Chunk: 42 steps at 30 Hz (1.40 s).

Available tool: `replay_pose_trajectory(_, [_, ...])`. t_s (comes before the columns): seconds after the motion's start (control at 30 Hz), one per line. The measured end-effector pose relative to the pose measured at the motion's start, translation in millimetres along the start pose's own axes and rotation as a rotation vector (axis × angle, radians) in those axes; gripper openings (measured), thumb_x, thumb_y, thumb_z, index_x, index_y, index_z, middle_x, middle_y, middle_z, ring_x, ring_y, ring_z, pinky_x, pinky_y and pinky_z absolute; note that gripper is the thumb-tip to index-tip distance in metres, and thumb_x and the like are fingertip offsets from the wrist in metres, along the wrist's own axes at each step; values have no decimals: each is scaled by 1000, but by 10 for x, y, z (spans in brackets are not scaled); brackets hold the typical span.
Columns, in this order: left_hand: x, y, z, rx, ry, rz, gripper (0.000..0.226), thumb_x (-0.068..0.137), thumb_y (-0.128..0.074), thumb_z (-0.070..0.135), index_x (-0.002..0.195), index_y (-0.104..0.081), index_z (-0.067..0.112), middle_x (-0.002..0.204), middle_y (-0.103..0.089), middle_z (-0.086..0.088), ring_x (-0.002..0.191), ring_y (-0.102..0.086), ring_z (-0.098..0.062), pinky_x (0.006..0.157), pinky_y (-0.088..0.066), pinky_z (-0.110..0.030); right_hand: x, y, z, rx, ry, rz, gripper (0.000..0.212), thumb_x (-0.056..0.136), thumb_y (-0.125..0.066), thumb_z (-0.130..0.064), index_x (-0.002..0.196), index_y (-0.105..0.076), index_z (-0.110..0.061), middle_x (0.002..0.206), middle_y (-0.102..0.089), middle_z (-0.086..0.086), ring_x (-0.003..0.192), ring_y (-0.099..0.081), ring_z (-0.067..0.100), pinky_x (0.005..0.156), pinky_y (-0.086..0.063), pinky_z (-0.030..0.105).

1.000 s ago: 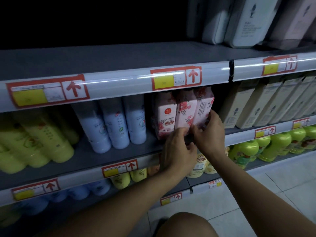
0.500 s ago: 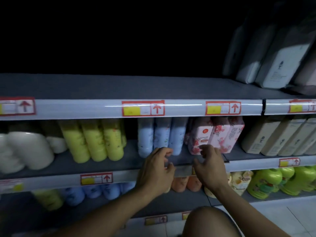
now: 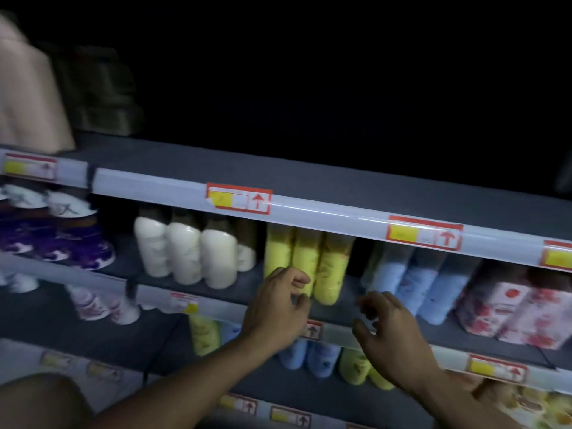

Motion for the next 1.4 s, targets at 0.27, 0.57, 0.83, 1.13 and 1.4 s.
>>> replay_pose_trajectory(0.27, [120,1302,-686,43,150,222,12,79,-61,24,87,-68,27,82,-69,12,79,-69,-9,74,-59,-35,212,-1042,-1285,148,148,-177,18,81,-63,-39,96,-56,-30,93,-57,-8,81,-60,15,73,-53,39])
replay_pose_trajectory(0.57, [384,2324,-1606,127,422,266,8,76,-64,29,72,-70,34,87,-77,11,91,-74,-18,89,-60,-38,617,-1701,-1621,256,99,-179,30,87,-76,-29,112,-60,-26,101,-64,-5,89,-65,10,74,-58,40])
replay_pose_trajectory(0.83, [471,2696,-1895,19,348,630,36,70,-62,19,103,-47,18,112,-51,-2,98,-54,-20,88,-49,-37,843,-2099,-1480,342,-30,-172,75,85,-81,-36,148,-43,-23,139,-58,-6,126,-57,11,104,-52,34])
replay_pose_trajectory(1.13, [644,2526,-2461,-125,440,297,90,53,-75,34,133,-35,30,143,-36,-1,136,-42,-23,116,-39,-43,1236,-2200,-1599,401,-213,-81,95,54,-94,-64,117,-34,-27,125,-53,-1,117,-57,17,102,-53,43])
replay_pose_trajectory(1.4, [687,2285,-2606,-160,458,147,84,68,-82,21,137,-35,32,128,-57,4,114,-58,-15,87,-46,-29,1410,-2370,-1503,399,-248,-20,110,37,-83,-83,114,-31,-26,126,-51,5,120,-57,24,101,-54,46])
Point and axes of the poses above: each hand's wrist, its own x-axis towards the middle knuckle, its own y-axis out of the back of the hand, z = x × y, the point moved 10 cm from there along x, towards the middle knuckle
